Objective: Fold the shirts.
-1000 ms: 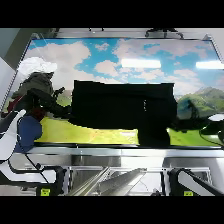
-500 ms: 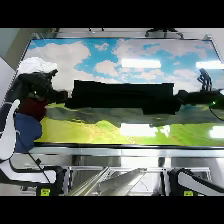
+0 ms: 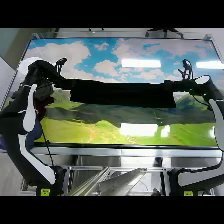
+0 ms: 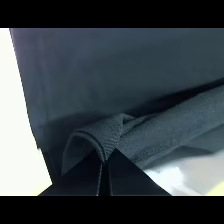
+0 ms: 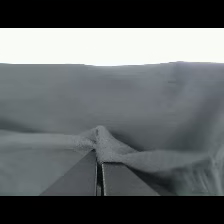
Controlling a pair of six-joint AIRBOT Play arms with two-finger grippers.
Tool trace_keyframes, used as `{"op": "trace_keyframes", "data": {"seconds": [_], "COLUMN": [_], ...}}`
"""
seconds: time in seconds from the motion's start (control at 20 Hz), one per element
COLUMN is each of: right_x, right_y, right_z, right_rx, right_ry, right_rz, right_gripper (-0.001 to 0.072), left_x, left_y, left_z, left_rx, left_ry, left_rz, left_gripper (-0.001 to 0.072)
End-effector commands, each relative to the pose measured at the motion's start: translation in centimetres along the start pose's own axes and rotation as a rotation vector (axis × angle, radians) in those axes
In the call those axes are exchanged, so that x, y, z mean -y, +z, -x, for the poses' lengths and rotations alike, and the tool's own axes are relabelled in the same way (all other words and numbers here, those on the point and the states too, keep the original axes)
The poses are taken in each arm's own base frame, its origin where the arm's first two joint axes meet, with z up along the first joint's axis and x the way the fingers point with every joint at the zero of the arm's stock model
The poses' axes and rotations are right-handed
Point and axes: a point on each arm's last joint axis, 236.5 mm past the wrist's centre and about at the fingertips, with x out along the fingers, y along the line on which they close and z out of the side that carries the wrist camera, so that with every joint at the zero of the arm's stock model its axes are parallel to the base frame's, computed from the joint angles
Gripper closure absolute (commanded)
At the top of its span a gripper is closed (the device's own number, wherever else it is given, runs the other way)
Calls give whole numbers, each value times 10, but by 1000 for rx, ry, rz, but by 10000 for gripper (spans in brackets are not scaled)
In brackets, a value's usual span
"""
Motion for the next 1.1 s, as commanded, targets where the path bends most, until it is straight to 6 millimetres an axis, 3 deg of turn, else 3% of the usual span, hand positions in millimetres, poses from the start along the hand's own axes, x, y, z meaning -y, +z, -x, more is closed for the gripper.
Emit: {"op": "trace_keyframes", "data": {"seconds": [0.0,0.2,0.25,0.3,0.35,0.4,0.5,0.6,0.75,0.9,1.05], "right_x": [20,31,32,34,41,52,81,96,99,87,68], "right_y": [-8,2,3,5,7,9,8,0,-23,-44,-48], "right_z": [-24,-21,-19,-17,-11,-4,12,21,18,4,-12], "right_rx": [-18,17,18,17,7,-8,-32,-57,-138,-210,-214], "right_ry": [-38,-67,-67,-69,-87,-122,-214,-227,-171,-65,55], "right_rz": [31,35,33,37,51,51,-38,-113,-161,-149,-172], "right_gripper": [687,687,673,538,380,347,42,30,29,29,38], "left_x": [-11,-11,-10,-8,-6,-4,0,0,9,32,67], "left_y": [6,15,19,23,27,30,34,36,37,38,39], "left_z": [-22,-17,-11,-6,1,8,19,27,32,28,16], "left_rx": [-39,-20,-12,-2,8,14,26,57,80,65,55], "left_ry": [11,17,17,19,20,20,22,31,24,3,-51], "left_rz": [-6,10,3,0,-2,-9,-19,-8,8,-12,-50], "left_gripper": [696,693,538,131,9,9,9,9,10,11,11]}}
